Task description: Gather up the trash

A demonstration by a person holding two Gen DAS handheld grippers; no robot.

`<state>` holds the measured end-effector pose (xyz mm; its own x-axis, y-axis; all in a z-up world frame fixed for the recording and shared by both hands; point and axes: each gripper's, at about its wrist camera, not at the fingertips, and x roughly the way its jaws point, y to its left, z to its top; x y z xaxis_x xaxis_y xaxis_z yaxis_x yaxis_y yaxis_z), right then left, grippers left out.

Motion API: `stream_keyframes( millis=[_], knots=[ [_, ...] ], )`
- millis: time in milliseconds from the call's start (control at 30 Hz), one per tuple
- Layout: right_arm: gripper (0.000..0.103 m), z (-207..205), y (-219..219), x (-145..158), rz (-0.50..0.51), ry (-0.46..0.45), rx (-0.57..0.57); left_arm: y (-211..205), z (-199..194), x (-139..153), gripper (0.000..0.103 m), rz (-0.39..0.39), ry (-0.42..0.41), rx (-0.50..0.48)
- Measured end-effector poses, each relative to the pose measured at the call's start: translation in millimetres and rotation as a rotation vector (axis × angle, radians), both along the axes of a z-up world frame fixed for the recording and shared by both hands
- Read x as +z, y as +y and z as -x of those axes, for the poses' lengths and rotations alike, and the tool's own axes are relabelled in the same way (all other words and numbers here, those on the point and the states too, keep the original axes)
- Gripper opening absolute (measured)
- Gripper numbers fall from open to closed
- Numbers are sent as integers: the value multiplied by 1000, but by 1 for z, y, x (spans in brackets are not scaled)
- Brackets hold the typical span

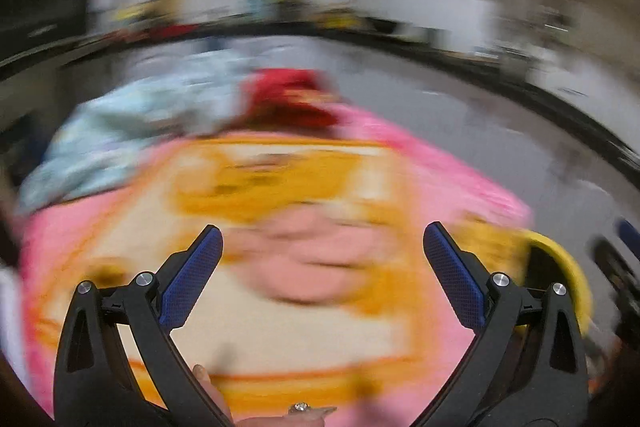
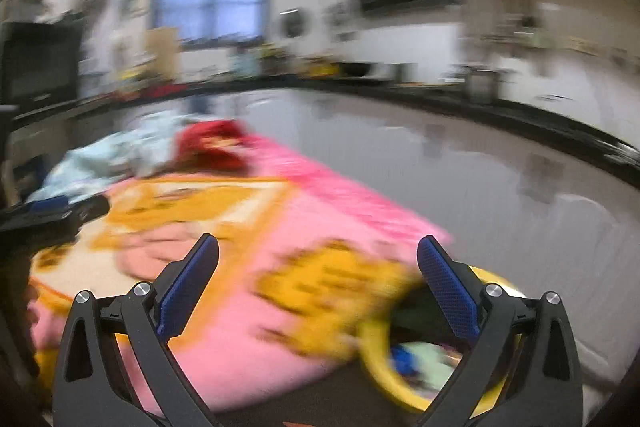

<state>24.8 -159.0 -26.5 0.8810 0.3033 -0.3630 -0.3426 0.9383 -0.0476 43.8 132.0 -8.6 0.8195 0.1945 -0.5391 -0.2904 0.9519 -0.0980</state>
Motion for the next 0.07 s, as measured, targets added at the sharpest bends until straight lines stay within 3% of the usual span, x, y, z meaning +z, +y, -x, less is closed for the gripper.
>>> stream_keyframes(
  millis=[67],
  knots=[
    [97, -15, 62, -8, 38, 90, 158, 64, -2, -7, 92, 6, 38, 167]
  ],
)
